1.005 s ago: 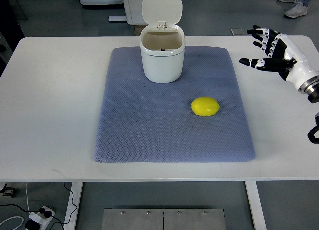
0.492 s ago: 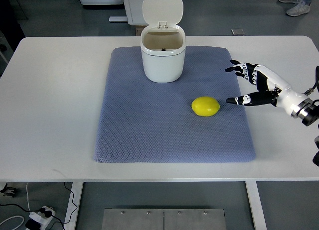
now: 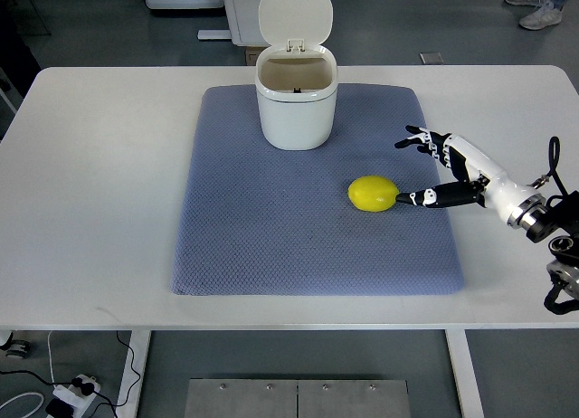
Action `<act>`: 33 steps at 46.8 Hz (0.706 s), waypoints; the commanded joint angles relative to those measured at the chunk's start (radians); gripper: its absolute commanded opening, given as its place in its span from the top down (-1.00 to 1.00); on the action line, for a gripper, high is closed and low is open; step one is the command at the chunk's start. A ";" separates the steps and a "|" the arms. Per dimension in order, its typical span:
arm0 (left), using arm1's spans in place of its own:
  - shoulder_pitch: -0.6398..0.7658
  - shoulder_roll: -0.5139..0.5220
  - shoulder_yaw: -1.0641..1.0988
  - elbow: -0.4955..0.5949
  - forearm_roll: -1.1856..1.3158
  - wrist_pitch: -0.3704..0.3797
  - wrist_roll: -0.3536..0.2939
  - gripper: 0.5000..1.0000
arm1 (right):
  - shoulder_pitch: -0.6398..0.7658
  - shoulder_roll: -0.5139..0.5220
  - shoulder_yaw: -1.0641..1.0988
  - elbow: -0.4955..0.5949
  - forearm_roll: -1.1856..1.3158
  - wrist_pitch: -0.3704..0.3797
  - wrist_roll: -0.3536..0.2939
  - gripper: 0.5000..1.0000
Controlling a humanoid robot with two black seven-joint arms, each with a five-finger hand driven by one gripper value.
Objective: Put lemon in trash with right hand
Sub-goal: 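Close the right hand's fingers around the yellow lemon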
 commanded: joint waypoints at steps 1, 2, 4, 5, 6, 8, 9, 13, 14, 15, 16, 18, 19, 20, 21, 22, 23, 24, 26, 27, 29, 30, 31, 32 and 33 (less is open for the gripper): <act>0.000 0.000 0.000 0.000 0.000 0.000 0.000 -1.00 | 0.003 0.014 -0.017 -0.007 0.000 -0.023 -0.002 -0.78; 0.000 0.000 0.000 0.000 0.000 0.000 0.000 -1.00 | 0.004 0.019 -0.023 -0.008 -0.001 -0.031 -0.002 -0.76; 0.000 0.000 0.000 0.000 0.000 0.000 0.000 -1.00 | 0.008 0.028 -0.036 -0.008 -0.001 -0.045 -0.003 -0.72; 0.000 0.000 0.000 0.000 0.000 0.000 0.000 -1.00 | 0.009 0.036 -0.040 -0.010 -0.001 -0.051 -0.003 -0.72; 0.000 0.000 0.000 0.000 0.000 0.000 0.000 -1.00 | 0.011 0.042 -0.046 -0.010 -0.001 -0.059 -0.005 -0.71; 0.000 0.000 0.000 0.000 0.000 0.000 0.000 -1.00 | 0.017 0.056 -0.059 -0.011 -0.001 -0.072 -0.005 -0.71; 0.000 0.000 0.000 0.000 0.000 0.000 0.000 -1.00 | 0.020 0.062 -0.065 -0.013 -0.001 -0.077 -0.005 -0.71; 0.000 0.000 0.000 0.000 0.000 0.000 0.000 -1.00 | 0.034 0.085 -0.092 -0.022 -0.001 -0.098 -0.006 -0.71; 0.000 0.000 0.000 0.000 0.000 0.000 0.000 -1.00 | 0.035 0.091 -0.097 -0.025 -0.001 -0.103 -0.006 -0.71; 0.000 0.000 0.000 0.000 0.000 0.000 0.000 -1.00 | 0.037 0.096 -0.103 -0.030 -0.001 -0.106 -0.006 -0.71; 0.000 0.000 0.000 0.000 0.000 0.000 0.000 -1.00 | 0.040 0.102 -0.108 -0.034 -0.001 -0.108 -0.006 -0.71; 0.000 0.000 0.000 0.000 0.000 0.000 0.000 -1.00 | 0.043 0.114 -0.116 -0.044 0.000 -0.109 -0.006 -0.71; 0.000 0.000 0.000 0.000 0.000 0.000 0.000 -1.00 | 0.046 0.120 -0.117 -0.047 0.000 -0.109 -0.008 -0.71; 0.000 0.000 0.000 0.000 0.000 0.000 0.000 -1.00 | 0.047 0.126 -0.117 -0.050 0.000 -0.109 -0.008 -0.71; 0.000 0.000 0.000 0.000 0.000 0.000 0.000 -1.00 | 0.050 0.131 -0.117 -0.051 0.000 -0.111 -0.008 -0.71; 0.000 0.000 0.000 0.000 0.000 0.000 0.000 -1.00 | 0.052 0.135 -0.117 -0.054 0.000 -0.111 -0.009 -0.71; 0.000 0.000 0.000 0.000 0.000 0.000 0.000 -1.00 | 0.052 0.137 -0.117 -0.059 0.000 -0.112 -0.011 -0.71; 0.000 0.000 0.000 0.000 0.000 0.000 0.000 -1.00 | 0.052 0.138 -0.117 -0.064 0.000 -0.112 -0.014 -0.71; 0.000 0.000 0.000 0.000 0.000 0.000 0.000 -1.00 | 0.052 0.143 -0.119 -0.076 0.000 -0.112 -0.023 -0.71; 0.000 0.000 0.000 0.000 0.000 0.000 0.000 -1.00 | 0.052 0.148 -0.117 -0.083 0.000 -0.112 -0.025 -0.71; 0.000 0.000 0.000 0.000 0.000 0.000 0.000 -1.00 | 0.054 0.160 -0.119 -0.097 0.000 -0.112 -0.029 -0.71; 0.000 0.000 0.000 0.000 0.000 0.000 0.000 -1.00 | 0.052 0.165 -0.119 -0.105 0.000 -0.112 -0.029 -0.71; 0.000 0.000 0.000 0.000 0.000 0.000 0.000 -1.00 | 0.052 0.171 -0.119 -0.110 0.000 -0.112 -0.029 -0.71; 0.000 0.000 0.000 0.000 0.000 0.000 0.000 -1.00 | 0.052 0.174 -0.119 -0.113 0.000 -0.112 -0.029 -0.71; 0.000 0.000 0.000 0.000 0.000 0.000 0.000 -1.00 | 0.052 0.175 -0.119 -0.114 0.000 -0.112 -0.029 -0.71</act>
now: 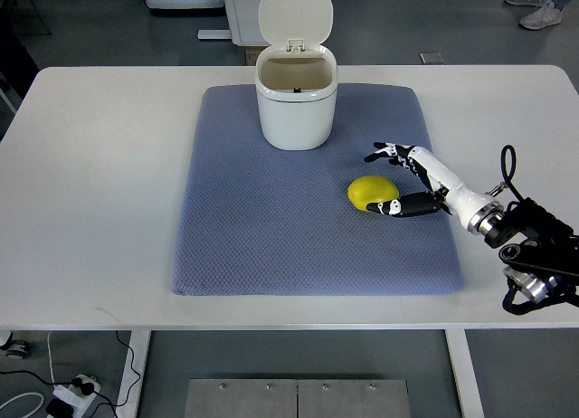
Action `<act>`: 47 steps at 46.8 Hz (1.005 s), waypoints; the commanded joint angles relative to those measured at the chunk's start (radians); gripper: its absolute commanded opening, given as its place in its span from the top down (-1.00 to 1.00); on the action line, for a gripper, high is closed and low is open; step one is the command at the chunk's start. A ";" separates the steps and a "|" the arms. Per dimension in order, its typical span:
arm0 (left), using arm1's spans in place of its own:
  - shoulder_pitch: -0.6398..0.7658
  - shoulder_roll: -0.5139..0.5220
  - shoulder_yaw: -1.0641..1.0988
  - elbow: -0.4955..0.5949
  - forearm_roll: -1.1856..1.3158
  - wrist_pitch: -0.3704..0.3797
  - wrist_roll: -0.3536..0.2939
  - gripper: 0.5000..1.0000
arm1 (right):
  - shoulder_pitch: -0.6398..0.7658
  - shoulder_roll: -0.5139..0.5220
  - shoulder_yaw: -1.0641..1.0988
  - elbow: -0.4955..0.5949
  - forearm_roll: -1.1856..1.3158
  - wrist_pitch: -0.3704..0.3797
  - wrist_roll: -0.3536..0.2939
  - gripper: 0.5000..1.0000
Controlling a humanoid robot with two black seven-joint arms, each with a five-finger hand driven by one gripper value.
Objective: Put lemon in trash with right hand
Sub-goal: 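Close the right hand's fingers around the yellow lemon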
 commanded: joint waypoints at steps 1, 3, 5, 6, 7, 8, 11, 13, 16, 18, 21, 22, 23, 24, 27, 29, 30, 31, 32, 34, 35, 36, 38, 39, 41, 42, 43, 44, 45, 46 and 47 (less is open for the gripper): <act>0.000 0.000 0.000 0.000 0.000 0.000 0.000 -1.00 | -0.001 0.008 -0.002 -0.010 0.000 0.000 -0.001 -0.71; 0.000 0.000 0.000 0.000 0.000 0.000 0.000 -1.00 | -0.001 0.010 -0.003 -0.011 0.000 0.000 -0.001 -0.71; 0.000 0.000 0.000 0.000 0.000 0.000 0.000 -1.00 | 0.001 0.010 -0.011 -0.013 0.000 0.000 -0.002 -0.71; 0.000 0.000 0.000 0.000 0.000 0.000 0.000 -1.00 | 0.001 0.010 -0.014 -0.013 0.000 0.000 -0.002 -0.71; 0.000 0.000 0.000 0.000 0.000 0.000 0.000 -1.00 | 0.001 0.010 -0.018 -0.015 0.000 0.000 -0.001 -0.71; 0.000 0.000 0.000 0.000 0.000 0.000 0.000 -1.00 | 0.001 0.011 -0.020 -0.015 0.000 0.000 -0.001 -0.71; 0.000 0.000 0.000 0.000 0.000 0.000 0.000 -1.00 | 0.001 0.011 -0.028 -0.015 0.000 -0.001 -0.001 -0.69; 0.000 0.000 0.000 0.000 0.000 0.000 0.000 -1.00 | 0.001 0.013 -0.029 -0.016 0.000 -0.001 -0.001 -0.67; 0.000 0.000 0.000 0.000 0.000 0.000 0.000 -1.00 | 0.001 0.013 -0.038 -0.018 0.000 -0.001 -0.001 -0.66; 0.000 0.000 0.000 0.000 0.000 0.000 0.000 -1.00 | 0.001 0.013 -0.043 -0.025 0.000 -0.001 -0.001 -0.66; 0.000 0.000 0.000 0.000 0.000 0.000 0.000 -1.00 | 0.001 0.013 -0.045 -0.039 0.000 -0.001 -0.001 -0.66; 0.000 0.000 0.000 0.000 0.000 0.000 0.000 -1.00 | 0.001 0.013 -0.045 -0.042 0.000 -0.001 -0.001 -0.66; 0.000 0.000 0.000 0.000 0.000 0.000 0.000 -1.00 | -0.001 0.013 -0.045 -0.045 0.000 -0.001 -0.001 -0.66; 0.000 0.000 0.000 0.000 0.000 0.000 0.000 -1.00 | 0.001 0.013 -0.045 -0.045 0.000 -0.001 -0.001 -0.66; 0.000 0.000 0.000 0.000 0.000 0.000 0.000 -1.00 | -0.001 0.013 -0.045 -0.045 0.000 -0.003 -0.001 -0.65; 0.000 0.000 0.000 0.000 0.000 0.000 0.000 -1.00 | -0.001 0.013 -0.045 -0.045 0.000 -0.003 -0.001 -0.64; 0.000 0.000 0.000 0.000 0.000 0.000 0.000 -1.00 | -0.001 0.013 -0.045 -0.045 0.000 -0.003 -0.001 -0.64; 0.000 0.000 0.000 0.000 0.000 0.000 0.000 -1.00 | -0.001 0.013 -0.045 -0.045 0.000 -0.003 -0.002 -0.63; 0.000 0.000 0.000 0.000 0.000 0.000 0.000 -1.00 | -0.001 0.013 -0.045 -0.045 0.001 -0.003 -0.001 -0.63; 0.000 0.000 0.000 0.000 0.000 0.000 0.000 -1.00 | -0.001 0.013 -0.045 -0.045 0.001 -0.003 -0.001 -0.61; 0.000 0.000 0.000 0.000 0.000 0.000 0.000 -1.00 | -0.001 0.013 -0.045 -0.045 0.001 -0.003 -0.001 -0.61; 0.000 0.000 0.000 0.000 0.000 0.000 0.000 -1.00 | -0.001 0.013 -0.045 -0.045 0.003 -0.003 -0.001 -0.61; 0.000 0.000 0.000 0.000 0.000 0.000 0.000 -1.00 | -0.001 0.013 -0.043 -0.044 0.003 -0.004 -0.001 -0.61; 0.000 0.000 0.000 0.000 0.000 0.000 0.000 -1.00 | -0.001 0.013 -0.043 -0.044 0.003 -0.006 -0.001 -0.61; 0.000 0.000 0.000 0.000 0.000 0.000 0.000 -1.00 | -0.001 0.015 -0.043 -0.044 0.003 -0.006 -0.002 -0.61; 0.000 0.000 0.000 0.000 0.000 0.000 0.000 -1.00 | -0.001 0.016 -0.043 -0.044 0.003 -0.006 -0.001 -0.61; 0.000 0.000 0.000 0.000 0.000 0.000 0.000 -1.00 | -0.001 0.019 -0.043 -0.044 0.003 -0.006 -0.001 -0.61; 0.000 0.000 0.000 0.000 0.000 0.000 0.000 -1.00 | 0.001 0.024 -0.045 -0.044 0.003 -0.006 -0.001 -0.61; 0.000 0.000 0.000 0.000 0.000 0.000 0.000 -1.00 | 0.001 0.028 -0.043 -0.044 0.003 -0.006 -0.001 -0.61; 0.000 0.000 0.000 0.000 0.000 0.000 0.000 -1.00 | 0.001 0.033 -0.045 -0.044 0.003 -0.006 -0.001 -0.61; 0.000 0.000 0.000 0.000 0.000 0.000 0.000 -1.00 | 0.002 0.036 -0.045 -0.044 0.003 -0.006 -0.001 -0.61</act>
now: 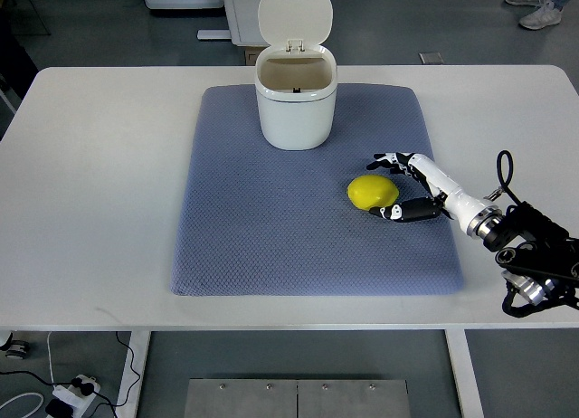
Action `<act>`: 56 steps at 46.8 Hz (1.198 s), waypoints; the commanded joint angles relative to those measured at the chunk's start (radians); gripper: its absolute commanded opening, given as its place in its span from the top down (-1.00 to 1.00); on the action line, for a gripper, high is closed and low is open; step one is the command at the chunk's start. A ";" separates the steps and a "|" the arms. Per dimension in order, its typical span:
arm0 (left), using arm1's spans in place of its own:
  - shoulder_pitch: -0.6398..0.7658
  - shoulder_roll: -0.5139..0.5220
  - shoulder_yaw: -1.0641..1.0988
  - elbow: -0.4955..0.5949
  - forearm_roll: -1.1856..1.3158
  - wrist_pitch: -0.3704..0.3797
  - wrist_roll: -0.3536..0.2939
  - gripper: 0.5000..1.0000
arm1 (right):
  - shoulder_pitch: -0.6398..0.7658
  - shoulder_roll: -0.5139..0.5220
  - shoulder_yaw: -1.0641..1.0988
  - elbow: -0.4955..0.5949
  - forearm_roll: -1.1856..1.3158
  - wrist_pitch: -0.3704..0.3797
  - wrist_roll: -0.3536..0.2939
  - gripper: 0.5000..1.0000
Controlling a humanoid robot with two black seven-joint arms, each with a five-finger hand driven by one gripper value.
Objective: Put lemon in trash with right hand
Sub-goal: 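Close the right hand's fingers around the yellow lemon, then lift the lemon with the right hand, raising it off the mat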
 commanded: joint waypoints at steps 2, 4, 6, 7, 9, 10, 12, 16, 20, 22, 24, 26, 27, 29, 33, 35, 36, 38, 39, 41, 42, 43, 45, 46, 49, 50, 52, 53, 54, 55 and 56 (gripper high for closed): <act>0.000 0.000 0.000 0.000 0.000 0.000 0.000 -1.00 | 0.003 0.014 -0.001 0.000 0.000 0.000 0.000 -0.61; 0.000 0.000 0.000 0.000 0.000 0.000 0.000 -1.00 | 0.003 0.016 -0.001 0.000 0.000 0.000 0.000 -0.61; 0.000 0.000 0.000 0.000 0.000 0.000 0.000 -1.00 | 0.001 0.018 -0.001 0.000 0.000 0.000 0.000 -0.61; 0.000 0.000 0.000 0.000 0.000 0.000 0.000 -1.00 | 0.001 0.018 -0.001 0.000 0.000 0.000 0.000 -0.61; 0.000 0.000 0.000 0.000 0.000 0.000 0.000 -1.00 | 0.001 0.019 -0.001 0.002 0.000 0.000 0.000 -0.61; 0.000 0.000 0.000 0.000 0.000 0.000 0.000 -1.00 | 0.001 0.021 -0.001 0.002 0.000 0.000 0.000 -0.61; 0.000 0.000 0.000 0.000 0.000 0.000 0.000 -1.00 | 0.003 0.022 -0.001 0.000 -0.002 0.000 -0.001 -0.60; 0.000 0.000 0.000 0.000 0.000 0.000 0.000 -1.00 | 0.003 0.024 -0.001 0.002 -0.002 0.000 -0.002 -0.51; 0.000 0.000 0.000 0.000 0.000 0.000 0.000 -1.00 | 0.004 0.022 -0.009 0.000 -0.002 0.000 0.000 -0.30; 0.000 0.000 0.000 0.000 0.000 0.000 0.000 -1.00 | 0.006 0.022 -0.018 0.000 -0.002 0.000 0.000 -0.20; 0.000 0.000 0.000 0.000 0.000 0.000 0.000 -1.00 | 0.011 0.022 -0.027 0.000 -0.002 0.000 0.000 -0.07; 0.000 0.000 0.000 0.000 0.000 0.000 0.000 -1.00 | 0.012 0.022 -0.032 0.002 -0.002 -0.002 0.002 0.10; 0.000 0.000 0.000 0.000 0.000 0.000 0.000 -1.00 | 0.012 0.022 -0.033 0.002 -0.002 -0.002 0.002 0.16; 0.000 0.000 0.000 0.000 0.000 0.000 0.000 -1.00 | 0.012 0.022 -0.033 0.002 -0.002 -0.002 0.002 0.25; 0.000 0.000 0.000 0.000 0.000 0.000 0.000 -1.00 | 0.012 0.022 -0.033 0.002 0.000 -0.002 0.002 0.47; 0.000 0.000 0.000 0.000 0.000 0.000 0.000 -1.00 | 0.014 0.022 -0.033 0.002 0.000 -0.002 0.002 0.59; 0.000 0.000 0.000 0.000 0.000 0.000 0.000 -1.00 | 0.015 0.022 -0.033 0.003 0.001 -0.002 0.002 0.64; 0.000 0.000 0.000 0.000 0.000 0.000 0.000 -1.00 | 0.020 0.022 -0.033 0.003 0.003 -0.002 0.002 0.76; 0.000 0.000 0.000 0.000 0.000 0.000 0.000 -1.00 | 0.020 0.022 -0.033 0.003 0.003 -0.002 0.002 0.81; 0.000 0.000 0.000 0.000 0.000 0.000 0.000 -1.00 | 0.021 0.022 -0.033 0.003 0.003 -0.002 0.002 0.88; 0.000 0.000 0.000 0.000 0.000 0.000 0.000 -1.00 | 0.023 0.022 -0.033 0.003 0.005 -0.002 0.002 0.90; 0.000 0.000 0.000 0.000 0.000 0.000 0.000 -1.00 | 0.026 0.022 -0.033 0.005 0.005 -0.002 0.002 0.95; 0.000 0.000 0.000 0.000 0.000 0.000 0.000 -1.00 | 0.031 0.021 -0.033 0.005 0.006 -0.002 0.002 1.00; 0.000 0.000 0.000 0.000 0.000 0.000 0.000 -1.00 | 0.032 0.021 -0.033 0.005 0.006 -0.002 0.002 1.00; 0.000 0.000 0.000 0.000 0.000 0.000 0.000 -1.00 | 0.034 0.019 -0.033 0.005 0.009 -0.002 0.000 1.00; 0.000 0.000 0.000 0.000 0.000 0.000 0.000 -1.00 | 0.034 0.019 -0.033 0.005 0.009 -0.002 0.000 1.00; 0.000 0.000 0.000 0.000 0.000 0.000 0.000 -1.00 | 0.034 0.018 -0.032 0.005 0.009 -0.002 0.000 1.00; 0.000 0.000 0.000 0.000 0.000 0.000 0.000 -1.00 | 0.034 0.016 -0.030 0.005 0.011 -0.002 0.000 1.00; 0.000 0.000 0.000 0.000 0.000 0.000 0.000 -1.00 | 0.034 0.016 -0.029 0.005 0.011 -0.002 0.000 1.00; 0.000 0.000 0.000 0.000 0.000 0.000 0.000 -1.00 | 0.035 0.015 -0.029 0.005 0.011 -0.002 0.000 1.00; 0.000 0.000 0.000 0.000 0.000 0.000 0.000 -1.00 | 0.035 0.013 -0.026 0.005 0.011 -0.002 0.000 1.00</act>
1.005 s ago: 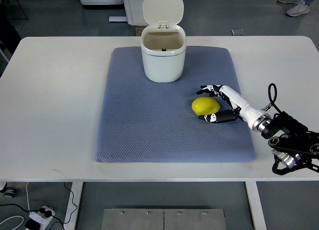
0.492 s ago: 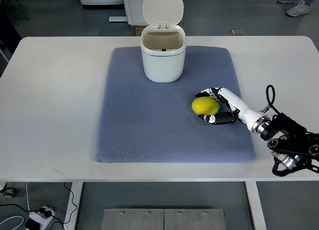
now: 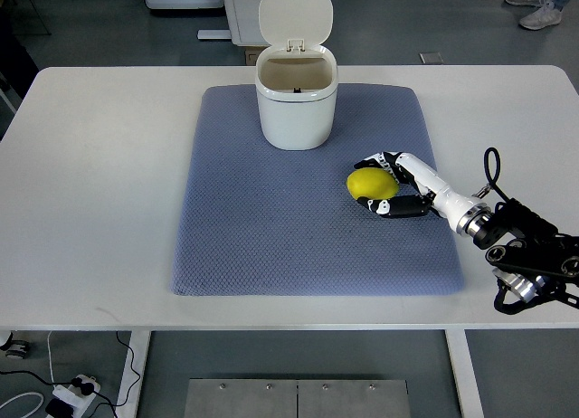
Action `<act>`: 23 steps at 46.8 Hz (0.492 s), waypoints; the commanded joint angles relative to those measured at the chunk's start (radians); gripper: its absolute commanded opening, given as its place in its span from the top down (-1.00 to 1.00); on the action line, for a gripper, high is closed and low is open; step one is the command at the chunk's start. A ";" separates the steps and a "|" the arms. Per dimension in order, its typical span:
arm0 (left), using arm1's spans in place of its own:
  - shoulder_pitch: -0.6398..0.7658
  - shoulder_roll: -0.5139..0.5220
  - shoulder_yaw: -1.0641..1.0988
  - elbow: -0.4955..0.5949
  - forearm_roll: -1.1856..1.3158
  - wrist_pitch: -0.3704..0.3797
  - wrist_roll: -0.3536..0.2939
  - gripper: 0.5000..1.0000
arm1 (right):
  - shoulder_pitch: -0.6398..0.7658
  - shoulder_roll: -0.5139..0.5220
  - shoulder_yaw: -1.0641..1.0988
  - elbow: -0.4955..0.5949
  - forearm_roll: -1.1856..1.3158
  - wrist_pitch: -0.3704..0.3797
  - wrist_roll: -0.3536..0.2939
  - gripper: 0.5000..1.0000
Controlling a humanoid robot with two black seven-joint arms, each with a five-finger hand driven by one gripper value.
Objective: Put lemon in trash with right hand
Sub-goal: 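Lift the lemon with the right hand, raising it off the mat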
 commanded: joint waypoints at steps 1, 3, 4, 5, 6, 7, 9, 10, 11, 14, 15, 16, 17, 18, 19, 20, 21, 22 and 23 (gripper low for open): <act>0.000 0.000 0.000 0.000 0.000 0.000 0.000 -1.00 | 0.001 -0.006 0.006 0.000 0.002 0.000 -0.001 1.00; 0.000 0.000 0.000 0.000 0.000 0.000 0.000 -1.00 | 0.003 -0.009 0.011 0.000 0.003 0.000 -0.001 1.00; 0.000 0.000 0.000 0.000 0.000 0.000 0.000 -1.00 | 0.006 -0.015 0.012 0.000 0.005 0.000 -0.001 1.00; 0.000 0.000 0.000 0.000 0.000 0.000 0.000 -1.00 | 0.009 -0.023 0.014 0.000 0.006 0.000 -0.001 1.00; 0.000 0.000 0.000 0.000 0.000 0.000 0.000 -1.00 | 0.012 -0.032 0.017 0.001 0.010 0.001 0.001 1.00; 0.000 0.000 0.000 0.000 0.000 0.000 0.000 -1.00 | 0.017 -0.041 0.020 0.001 0.011 0.001 0.001 1.00; 0.000 0.000 0.000 0.000 0.000 0.000 0.000 -1.00 | 0.023 -0.060 0.027 0.003 0.019 0.001 0.001 1.00; 0.000 0.000 0.000 0.000 0.000 0.000 0.000 -1.00 | 0.026 -0.067 0.030 0.004 0.023 0.003 0.001 1.00; 0.000 0.000 0.000 0.000 0.000 0.000 0.000 -1.00 | 0.031 -0.072 0.034 0.004 0.028 0.003 0.001 1.00; 0.000 0.000 0.000 0.000 0.000 0.000 0.000 -1.00 | 0.044 -0.087 0.041 0.003 0.042 0.003 0.001 0.99; 0.000 0.000 0.000 0.000 0.000 0.000 0.000 -1.00 | 0.049 -0.093 0.041 0.003 0.045 0.004 -0.001 0.98; 0.000 0.000 0.000 0.000 0.000 0.000 0.000 -1.00 | 0.055 -0.103 0.041 0.001 0.049 0.006 -0.001 0.98; 0.000 0.000 0.000 0.000 0.000 0.000 0.000 -1.00 | 0.063 -0.110 0.043 0.000 0.052 0.008 -0.001 0.98; 0.000 0.000 0.000 0.000 0.000 0.000 0.000 -1.00 | 0.070 -0.119 0.046 -0.002 0.057 0.009 -0.001 0.98; 0.000 0.000 0.000 0.000 0.000 0.000 0.000 -1.00 | 0.080 -0.127 0.047 -0.003 0.062 0.014 -0.001 0.98; 0.000 0.000 0.000 0.000 0.000 0.000 0.000 -1.00 | 0.087 -0.136 0.049 -0.003 0.068 0.015 -0.002 0.97; 0.000 0.000 0.000 0.000 0.000 0.000 0.000 -1.00 | 0.093 -0.142 0.049 -0.005 0.077 0.018 -0.002 0.97; 0.000 0.000 0.000 0.000 0.000 0.000 0.000 -1.00 | 0.101 -0.149 0.049 -0.006 0.083 0.021 -0.002 0.97; 0.000 0.000 0.000 0.000 0.000 0.000 0.000 -1.00 | 0.109 -0.153 0.049 -0.008 0.089 0.026 -0.002 0.97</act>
